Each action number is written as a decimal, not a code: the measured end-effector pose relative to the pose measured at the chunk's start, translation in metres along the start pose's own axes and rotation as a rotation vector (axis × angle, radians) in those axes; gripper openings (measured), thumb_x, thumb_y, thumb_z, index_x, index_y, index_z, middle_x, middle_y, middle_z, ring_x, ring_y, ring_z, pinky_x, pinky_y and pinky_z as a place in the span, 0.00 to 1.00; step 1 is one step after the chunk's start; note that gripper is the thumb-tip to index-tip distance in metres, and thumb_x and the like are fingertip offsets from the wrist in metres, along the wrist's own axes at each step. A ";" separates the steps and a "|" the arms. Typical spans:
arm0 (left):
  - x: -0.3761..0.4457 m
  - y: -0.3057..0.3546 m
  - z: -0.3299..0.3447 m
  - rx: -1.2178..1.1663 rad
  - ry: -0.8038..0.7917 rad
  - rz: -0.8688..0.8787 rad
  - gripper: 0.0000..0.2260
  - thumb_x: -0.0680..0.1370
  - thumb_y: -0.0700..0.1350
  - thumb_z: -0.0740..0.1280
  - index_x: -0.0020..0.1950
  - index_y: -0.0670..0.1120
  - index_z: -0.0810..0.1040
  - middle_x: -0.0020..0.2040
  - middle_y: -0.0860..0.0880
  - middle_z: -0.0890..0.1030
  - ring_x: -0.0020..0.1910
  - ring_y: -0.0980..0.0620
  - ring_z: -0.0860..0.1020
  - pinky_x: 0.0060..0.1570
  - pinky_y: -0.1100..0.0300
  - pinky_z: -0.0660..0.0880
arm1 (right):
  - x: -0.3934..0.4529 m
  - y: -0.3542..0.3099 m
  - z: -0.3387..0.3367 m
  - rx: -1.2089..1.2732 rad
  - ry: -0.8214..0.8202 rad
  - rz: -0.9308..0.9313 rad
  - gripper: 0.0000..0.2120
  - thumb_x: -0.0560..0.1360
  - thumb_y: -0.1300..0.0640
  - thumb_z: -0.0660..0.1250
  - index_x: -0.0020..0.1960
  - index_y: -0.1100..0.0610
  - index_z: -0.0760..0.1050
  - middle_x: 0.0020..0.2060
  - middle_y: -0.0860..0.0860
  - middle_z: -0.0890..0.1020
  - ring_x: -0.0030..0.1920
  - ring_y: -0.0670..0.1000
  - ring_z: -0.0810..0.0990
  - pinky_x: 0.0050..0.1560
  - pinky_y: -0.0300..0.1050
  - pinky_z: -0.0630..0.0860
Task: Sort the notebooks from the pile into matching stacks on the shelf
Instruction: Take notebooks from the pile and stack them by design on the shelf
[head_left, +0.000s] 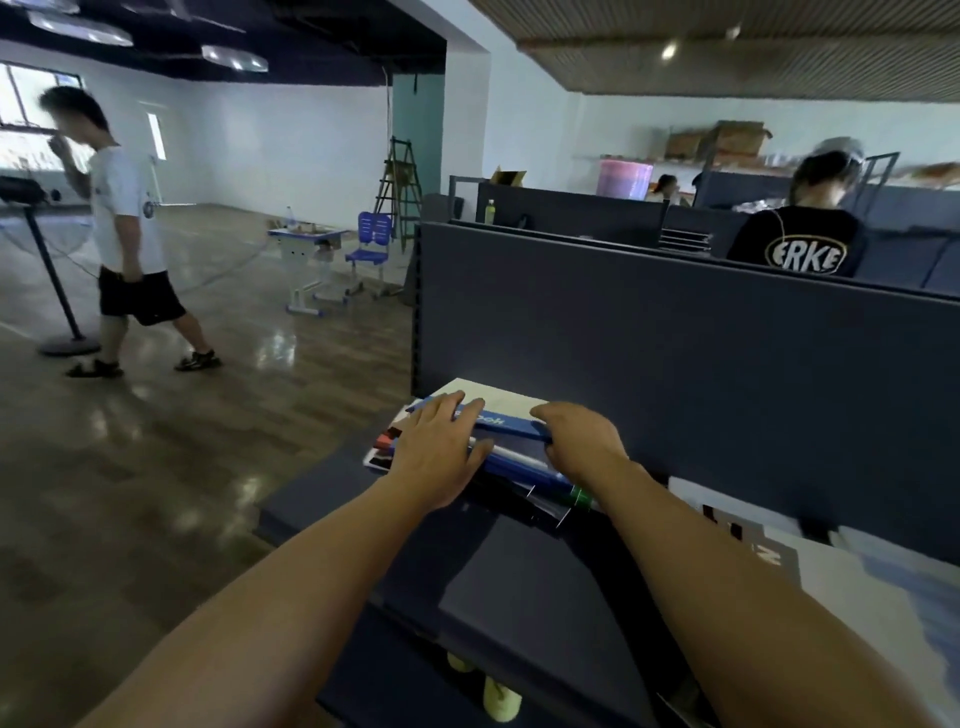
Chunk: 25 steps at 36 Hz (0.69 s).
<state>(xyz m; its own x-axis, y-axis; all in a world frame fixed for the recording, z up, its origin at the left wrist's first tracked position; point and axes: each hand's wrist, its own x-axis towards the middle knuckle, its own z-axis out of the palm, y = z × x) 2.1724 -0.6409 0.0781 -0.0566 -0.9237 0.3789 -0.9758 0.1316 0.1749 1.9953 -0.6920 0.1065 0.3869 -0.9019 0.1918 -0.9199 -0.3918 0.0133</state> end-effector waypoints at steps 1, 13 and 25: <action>0.001 -0.001 -0.001 0.008 0.002 0.008 0.26 0.82 0.56 0.55 0.78 0.50 0.56 0.77 0.46 0.58 0.75 0.47 0.57 0.72 0.54 0.53 | 0.001 0.004 0.002 0.086 -0.026 0.047 0.21 0.76 0.62 0.63 0.67 0.50 0.72 0.64 0.49 0.75 0.61 0.54 0.74 0.58 0.48 0.74; 0.000 -0.010 0.002 -0.021 0.047 0.049 0.30 0.81 0.54 0.58 0.79 0.48 0.49 0.79 0.43 0.49 0.77 0.44 0.51 0.75 0.51 0.52 | -0.027 -0.008 -0.011 -0.044 0.241 0.000 0.13 0.78 0.65 0.56 0.61 0.59 0.71 0.62 0.55 0.75 0.59 0.55 0.75 0.46 0.43 0.67; -0.012 0.041 0.009 -0.106 0.034 0.197 0.31 0.82 0.54 0.56 0.79 0.43 0.47 0.79 0.45 0.52 0.77 0.46 0.51 0.75 0.54 0.48 | -0.096 0.019 -0.024 -0.260 0.514 -0.054 0.35 0.51 0.70 0.81 0.57 0.60 0.80 0.51 0.58 0.84 0.46 0.57 0.85 0.35 0.48 0.81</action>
<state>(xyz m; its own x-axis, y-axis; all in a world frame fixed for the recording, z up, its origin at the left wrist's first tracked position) 2.1311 -0.6277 0.0723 -0.2348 -0.8640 0.4453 -0.9187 0.3469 0.1887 1.9394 -0.6087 0.1116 0.4129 -0.6522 0.6357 -0.9103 -0.3183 0.2648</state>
